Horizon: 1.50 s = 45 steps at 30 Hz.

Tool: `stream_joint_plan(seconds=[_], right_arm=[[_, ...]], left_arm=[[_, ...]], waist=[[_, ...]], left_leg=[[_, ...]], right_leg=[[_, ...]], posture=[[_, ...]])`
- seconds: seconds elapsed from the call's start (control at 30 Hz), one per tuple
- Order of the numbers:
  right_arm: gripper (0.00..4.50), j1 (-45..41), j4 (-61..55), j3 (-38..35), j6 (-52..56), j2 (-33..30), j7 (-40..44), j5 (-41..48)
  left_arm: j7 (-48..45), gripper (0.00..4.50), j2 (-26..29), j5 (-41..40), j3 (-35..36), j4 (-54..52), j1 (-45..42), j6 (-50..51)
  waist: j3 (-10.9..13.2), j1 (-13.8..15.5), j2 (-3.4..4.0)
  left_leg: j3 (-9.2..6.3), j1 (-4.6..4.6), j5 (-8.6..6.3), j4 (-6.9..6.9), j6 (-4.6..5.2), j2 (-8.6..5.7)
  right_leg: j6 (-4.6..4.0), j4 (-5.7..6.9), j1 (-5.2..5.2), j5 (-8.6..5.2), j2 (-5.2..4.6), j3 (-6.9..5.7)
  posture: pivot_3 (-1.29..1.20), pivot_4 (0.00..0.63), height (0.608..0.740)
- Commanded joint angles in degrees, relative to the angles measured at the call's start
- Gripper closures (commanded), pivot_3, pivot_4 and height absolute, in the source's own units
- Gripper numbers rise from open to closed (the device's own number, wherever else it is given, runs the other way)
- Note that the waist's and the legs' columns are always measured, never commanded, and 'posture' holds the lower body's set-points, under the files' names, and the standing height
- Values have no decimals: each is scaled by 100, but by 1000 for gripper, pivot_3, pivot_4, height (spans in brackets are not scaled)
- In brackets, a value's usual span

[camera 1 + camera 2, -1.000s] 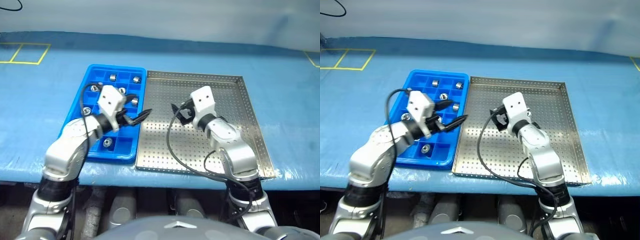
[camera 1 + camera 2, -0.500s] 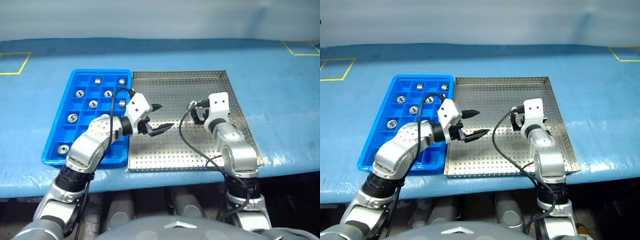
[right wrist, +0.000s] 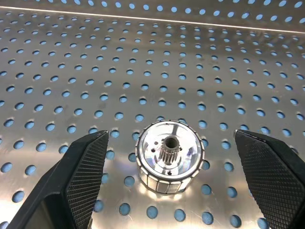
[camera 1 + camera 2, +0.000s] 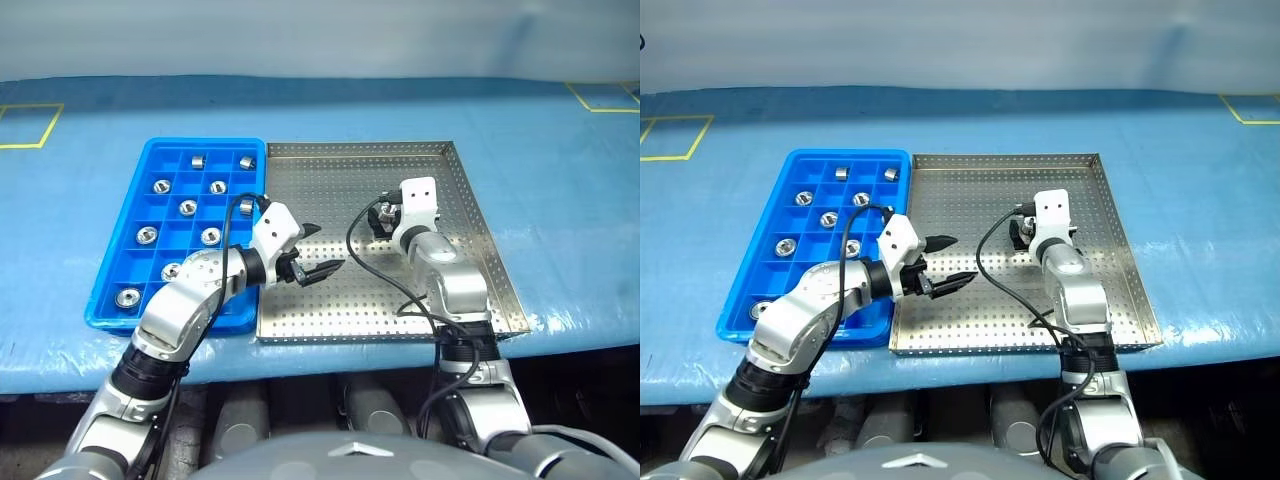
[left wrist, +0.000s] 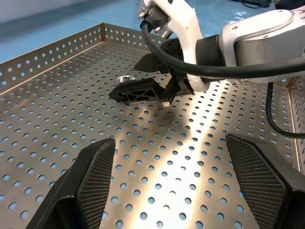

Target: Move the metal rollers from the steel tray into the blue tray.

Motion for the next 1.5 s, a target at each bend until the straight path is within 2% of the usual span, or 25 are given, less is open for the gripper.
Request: stream_joint_plan(seconds=[0.03,0.23,0.27,0.53,0.77,0.97,1.2,1.5], right_arm=[[618,-98,142,-38,-195,5,-7,15],[2573,-33,6,-65,-141,-9,7,86],[2791,-8,-95,-38,-128,-33,23,75],[2788,228,-1526,617,196,-417,643,39],[2788,166,-2515,1510,300,-631,1560,286],[2788,-123,-2283,2016,313,-284,1686,272],[2788,-428,-1833,2577,164,205,1922,280],[2788,-390,-1303,2943,-28,467,2156,226]], left_arm=[[37,443,-36,-28,101,-313,35,-9],[79,443,-45,-25,105,-347,76,-6],[83,443,-44,-24,105,-351,79,-9],[131,443,-6,-41,222,-434,117,-106],[403,443,105,-112,888,-834,348,-79],[608,443,353,-309,1669,-1480,941,116],[988,443,417,-571,2493,-2207,1771,377],[1260,443,460,-728,2803,-2687,2289,563]], waist=[[0,15,0],[0,50,1],[0,54,1],[2,76,5],[2,86,5],[2,156,4],[2,425,1],[2,725,1]], left_leg=[[0,0,0,0,0,0],[0,0,0,-1,0,0],[0,0,0,0,0,0],[0,-1,0,-1,0,0],[-4,1,0,0,0,2],[-6,0,0,0,0,2],[-11,-1,0,1,0,3],[-16,2,2,1,-3,3]], right_leg=[[0,0,0,0,0,0],[0,1,0,0,0,0],[0,1,0,0,0,0],[0,1,-3,0,0,1],[1,2,0,-1,2,-2],[0,2,-1,0,0,-6],[-2,-1,1,-1,-2,-14],[-6,-2,4,-3,-2,-23]], posture=[[-29,150,740],[-24,150,740],[-24,150,740],[-19,150,740],[19,150,740],[93,150,740],[180,150,740],[245,150,740]])
